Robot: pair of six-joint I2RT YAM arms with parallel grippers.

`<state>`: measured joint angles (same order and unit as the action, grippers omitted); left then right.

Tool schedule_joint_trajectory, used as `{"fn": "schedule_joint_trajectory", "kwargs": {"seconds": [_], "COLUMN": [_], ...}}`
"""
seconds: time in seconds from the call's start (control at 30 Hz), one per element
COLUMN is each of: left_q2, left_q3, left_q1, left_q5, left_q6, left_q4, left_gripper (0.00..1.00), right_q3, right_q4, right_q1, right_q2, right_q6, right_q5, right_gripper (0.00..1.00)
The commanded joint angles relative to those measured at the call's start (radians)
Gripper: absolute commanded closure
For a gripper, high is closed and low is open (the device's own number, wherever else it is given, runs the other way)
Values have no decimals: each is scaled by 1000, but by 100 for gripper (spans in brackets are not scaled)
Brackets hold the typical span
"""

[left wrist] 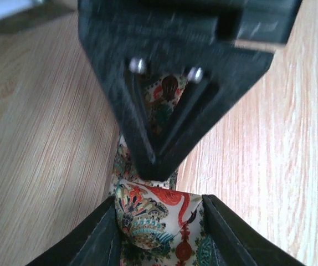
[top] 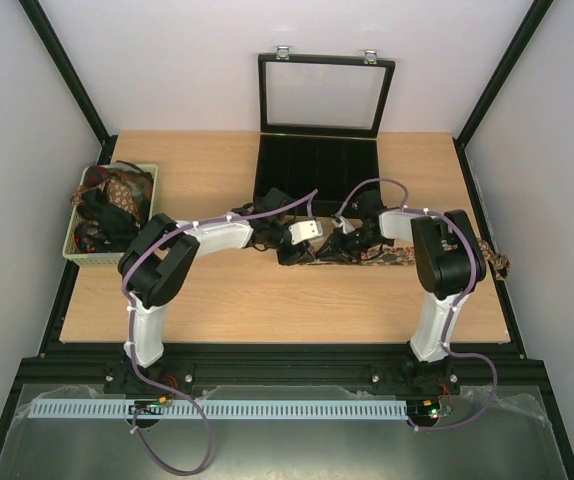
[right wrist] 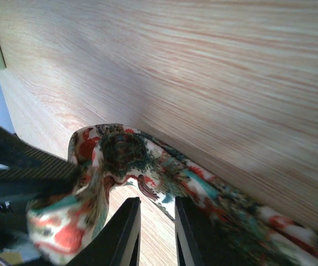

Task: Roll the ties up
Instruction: Roll the tie at the center of the board.

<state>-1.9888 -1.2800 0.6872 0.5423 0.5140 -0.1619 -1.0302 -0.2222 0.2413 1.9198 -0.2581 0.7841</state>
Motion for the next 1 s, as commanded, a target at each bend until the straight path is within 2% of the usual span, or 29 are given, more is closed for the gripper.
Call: {"fn": "schedule_joint_trajectory", "kwargs": {"seconds": [0.0,0.2,0.33,0.8,0.9,0.97], "left_q2": [-26,-32,-45,-89,-90,-90], "left_q3": [-18,-15,-20,-72,-75,-73], "left_q1": [-2,1,7,37,40,41], "left_q5": [-12,-23,-40,-82,-82,-84], "left_q6": [-15,-27,-35,-88,-94,-94], "left_q4": [19,20,35,59,58,58], "left_gripper": [59,59,60,62,63,63], "right_q3": [-19,-6,1,-13,-15,-24], "right_q4": [-142,-143,-50,1,12,4], "right_q1": [-36,-65,-64,-7,-5,-5], "right_q2": [-16,-82,-97,-14,1,10], "right_q6": [74,67,-52,-128,-129,-123], "right_q5": [13,78,160,168,134,111], "right_gripper": [79,57,49,54,63,73]}}
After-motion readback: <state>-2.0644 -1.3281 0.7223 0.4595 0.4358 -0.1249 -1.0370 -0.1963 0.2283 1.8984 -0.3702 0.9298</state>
